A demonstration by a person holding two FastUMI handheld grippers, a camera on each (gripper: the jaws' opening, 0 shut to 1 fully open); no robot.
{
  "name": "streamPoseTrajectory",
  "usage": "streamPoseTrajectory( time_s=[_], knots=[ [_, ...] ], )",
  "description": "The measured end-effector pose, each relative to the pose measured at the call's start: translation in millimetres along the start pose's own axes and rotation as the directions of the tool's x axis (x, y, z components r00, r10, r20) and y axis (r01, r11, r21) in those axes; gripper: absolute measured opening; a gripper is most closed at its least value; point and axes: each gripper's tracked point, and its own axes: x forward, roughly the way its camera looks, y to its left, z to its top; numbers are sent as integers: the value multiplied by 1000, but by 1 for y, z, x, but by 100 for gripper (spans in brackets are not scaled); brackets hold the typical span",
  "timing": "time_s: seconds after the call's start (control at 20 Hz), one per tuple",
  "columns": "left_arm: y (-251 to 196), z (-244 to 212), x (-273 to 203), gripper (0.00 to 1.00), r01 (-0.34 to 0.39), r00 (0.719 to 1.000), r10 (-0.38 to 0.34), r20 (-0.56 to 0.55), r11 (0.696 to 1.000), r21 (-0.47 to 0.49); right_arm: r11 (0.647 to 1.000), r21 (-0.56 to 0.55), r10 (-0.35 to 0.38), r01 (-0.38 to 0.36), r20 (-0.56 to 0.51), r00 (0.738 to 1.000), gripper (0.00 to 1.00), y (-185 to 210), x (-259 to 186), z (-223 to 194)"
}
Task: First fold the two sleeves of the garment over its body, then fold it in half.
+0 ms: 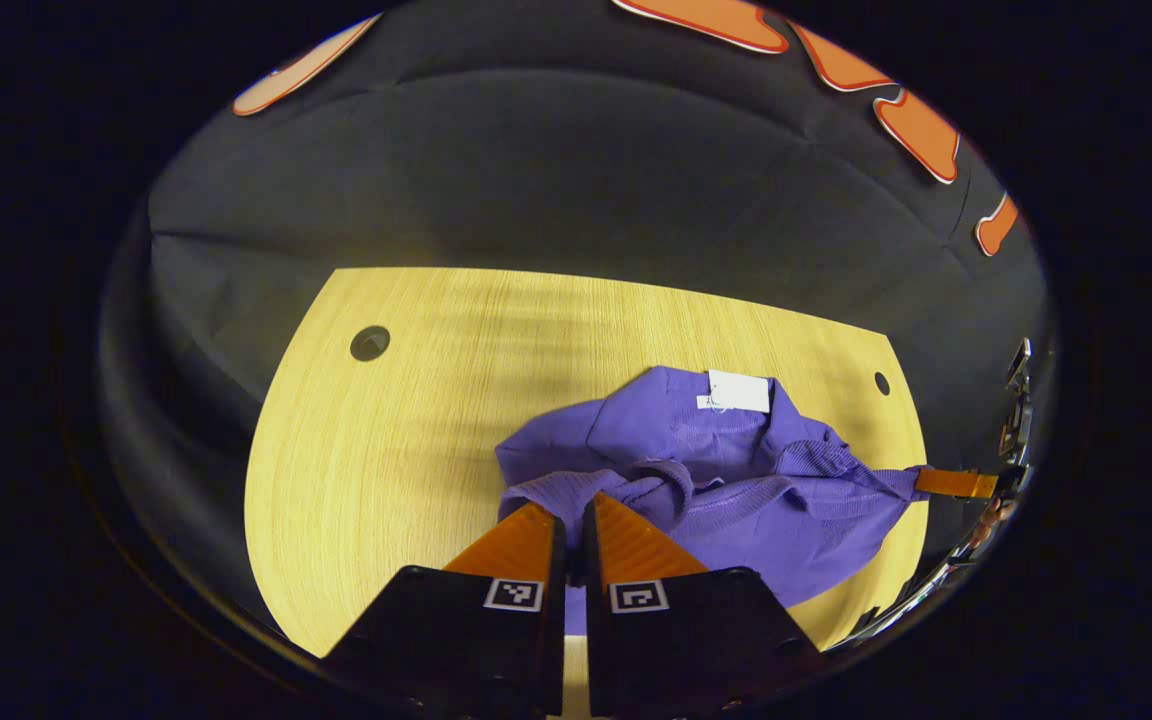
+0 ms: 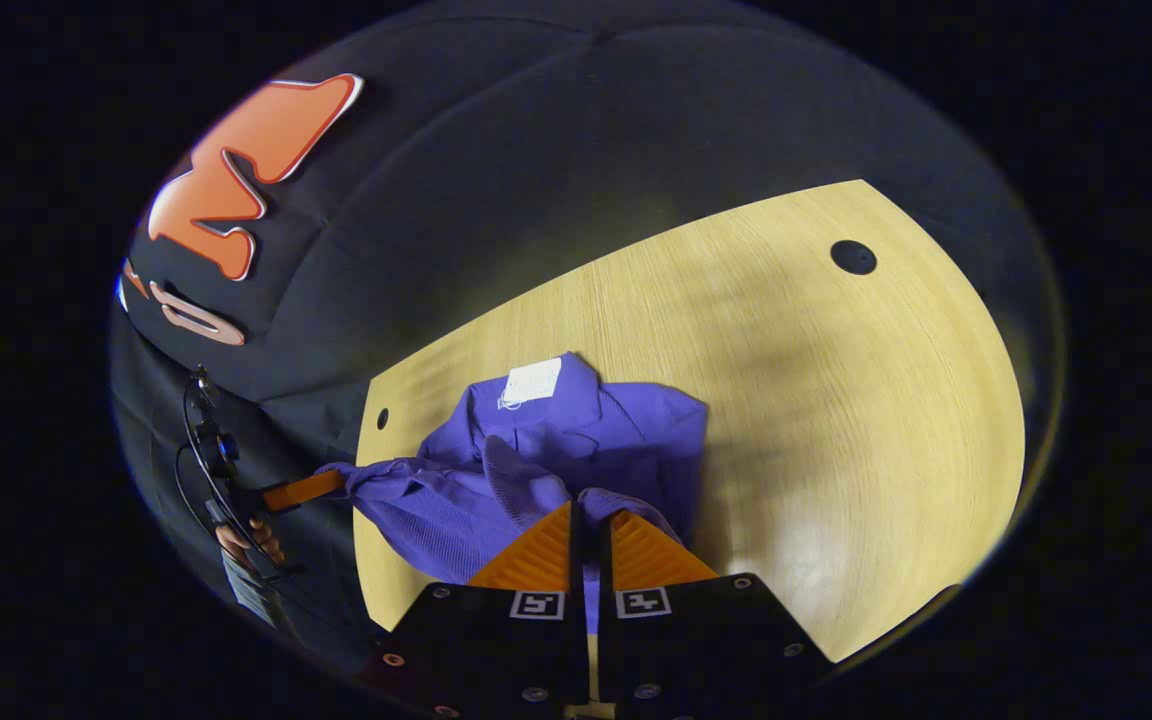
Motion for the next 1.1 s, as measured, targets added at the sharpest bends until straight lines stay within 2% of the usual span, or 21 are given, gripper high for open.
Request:
streamPoseTrajectory(
  time_s=[0.2, 0.3, 0.4, 0.5, 0.55, 0.6, 0.65, 0.7, 0.75, 0.8, 0.85, 0.95, 1.0, 1.05, 1.1],
  knots=[
    [2, 31, 17, 10, -46, 997, 43, 67, 998, 36, 1000, 4, -2, 2, 35, 999, 4, 1, 16, 33],
    [12, 43, 28, 11, -104, 990, 97, 103, 992, 69, 998, 64, -22, 18, 65, 998, 5, -2, 25, 47],
    [20, 60, 31, 23, -160, 975, 144, 168, 984, 82, 990, 137, -42, 29, 95, 995, 11, -7, 33, 61],
    [24, 83, 24, 39, -185, 956, 159, 248, 979, 85, 988, 157, -33, 7, 167, 985, 20, -4, 25, 79],
    [21, 90, 16, 41, -194, 947, 160, 278, 976, 96, 985, 170, -29, -5, 201, 979, 30, -3, 19, 87],
    [19, 92, 12, 43, -198, 943, 159, 292, 974, 107, 983, 182, -36, -5, 220, 975, 24, -2, 15, 94],
    [15, 92, 12, 49, -193, 941, 151, 302, 975, 113, 983, 184, -45, -1, 243, 969, 39, -2, 11, 98],
    [9, 92, 6, 56, -187, 935, 144, 324, 977, 105, 984, 179, -60, 12, 262, 963, 40, -2, 6, 101],
    [2, 92, 3, 72, -175, 930, 133, 343, 980, 95, 986, 162, -75, 29, 284, 956, 43, -3, -2, 102],
    [-2, 90, 1, 80, -164, 925, 124, 360, 983, 82, 988, 143, -96, 55, 304, 948, 47, -3, -10, 103],
    [-8, 89, -1, 88, -144, 924, 106, 367, 987, 78, 989, 126, -113, 75, 332, 937, 57, -1, -21, 102],
    [-14, 91, -22, 98, -135, 909, 93, 406, 988, 75, 992, 82, -116, 91, 395, 911, 69, 13, -43, 105],
    [-17, 93, -37, 98, -128, 900, 83, 427, 989, 78, 993, 61, -115, 99, 419, 901, 85, 21, -54, 104],
    [-24, 95, -54, 99, -111, 891, 63, 450, 990, 82, 994, 38, -113, 107, 446, 888, 92, 30, -65, 103],
    [-28, 98, -77, 98, -90, 882, 40, 469, 992, 84, 993, 13, -112, 120, 468, 876, 94, 38, -74, 102]
  ],
)
